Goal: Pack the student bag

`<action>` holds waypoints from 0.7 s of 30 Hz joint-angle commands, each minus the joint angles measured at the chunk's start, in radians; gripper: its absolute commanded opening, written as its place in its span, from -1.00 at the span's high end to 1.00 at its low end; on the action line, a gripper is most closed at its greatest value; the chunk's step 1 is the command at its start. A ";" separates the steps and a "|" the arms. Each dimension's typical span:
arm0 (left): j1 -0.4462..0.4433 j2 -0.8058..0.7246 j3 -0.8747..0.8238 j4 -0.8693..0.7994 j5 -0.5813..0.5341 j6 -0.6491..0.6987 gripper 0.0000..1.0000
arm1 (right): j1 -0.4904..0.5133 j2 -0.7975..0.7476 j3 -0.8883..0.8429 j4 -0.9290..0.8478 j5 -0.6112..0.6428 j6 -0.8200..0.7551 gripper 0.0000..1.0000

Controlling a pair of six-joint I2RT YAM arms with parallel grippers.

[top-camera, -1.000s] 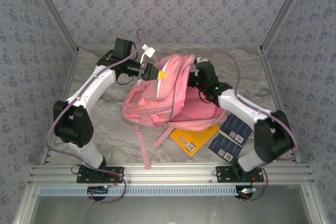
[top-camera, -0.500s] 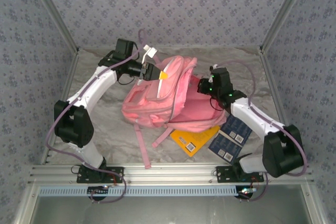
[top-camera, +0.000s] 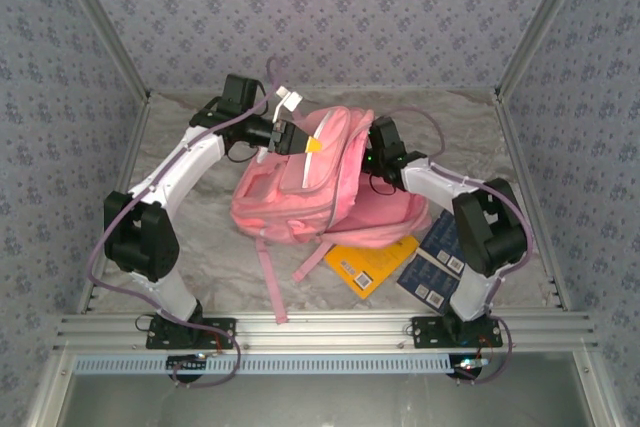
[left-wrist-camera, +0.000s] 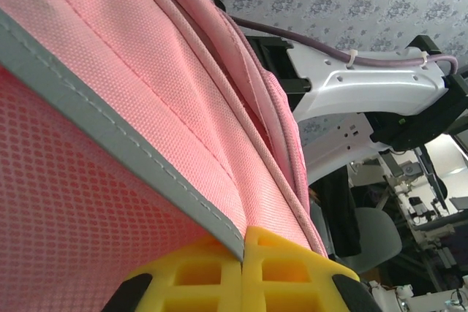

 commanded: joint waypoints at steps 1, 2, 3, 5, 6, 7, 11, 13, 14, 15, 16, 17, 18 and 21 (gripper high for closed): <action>-0.017 -0.021 0.017 0.090 0.054 -0.020 1.00 | 0.004 -0.049 -0.034 0.119 -0.073 0.085 0.65; -0.020 -0.020 0.009 0.112 0.027 -0.046 1.00 | -0.002 -0.083 -0.053 0.081 -0.046 0.073 0.61; -0.021 -0.020 -0.005 0.144 -0.002 -0.082 1.00 | -0.008 -0.126 -0.066 -0.004 0.010 0.055 0.56; -0.031 -0.013 -0.011 0.153 -0.070 -0.114 1.00 | -0.014 -0.199 -0.073 -0.159 0.106 -0.008 0.44; -0.033 -0.002 -0.008 0.143 -0.085 -0.131 1.00 | -0.015 -0.239 -0.078 -0.225 0.147 -0.032 0.39; -0.036 0.010 -0.005 0.127 -0.125 -0.148 1.00 | -0.016 -0.279 -0.086 -0.285 0.197 -0.076 0.38; -0.052 0.023 -0.047 0.112 -0.266 -0.204 1.00 | -0.022 -0.430 -0.104 -0.476 0.350 -0.112 0.39; -0.062 0.009 -0.117 0.207 -0.317 -0.296 1.00 | -0.031 -0.493 -0.088 -0.592 0.354 -0.108 0.41; -0.072 0.004 -0.149 0.260 -0.334 -0.342 1.00 | -0.041 -0.515 -0.068 -0.664 0.301 -0.103 0.42; -0.085 0.003 -0.166 0.288 -0.350 -0.367 1.00 | -0.042 -0.532 -0.046 -0.708 0.275 -0.104 0.42; -0.101 0.001 -0.180 0.314 -0.372 -0.387 1.00 | -0.039 -0.556 -0.022 -0.742 0.283 -0.105 0.42; -0.123 0.003 -0.186 0.323 -0.399 -0.396 1.00 | -0.025 -0.577 0.001 -0.793 0.290 -0.100 0.45; -0.144 0.008 -0.186 0.326 -0.420 -0.403 1.00 | -0.017 -0.594 0.024 -0.828 0.292 -0.089 0.47; -0.202 0.038 -0.180 0.368 -0.447 -0.448 1.00 | -0.004 -0.622 0.106 -0.942 0.234 -0.016 0.50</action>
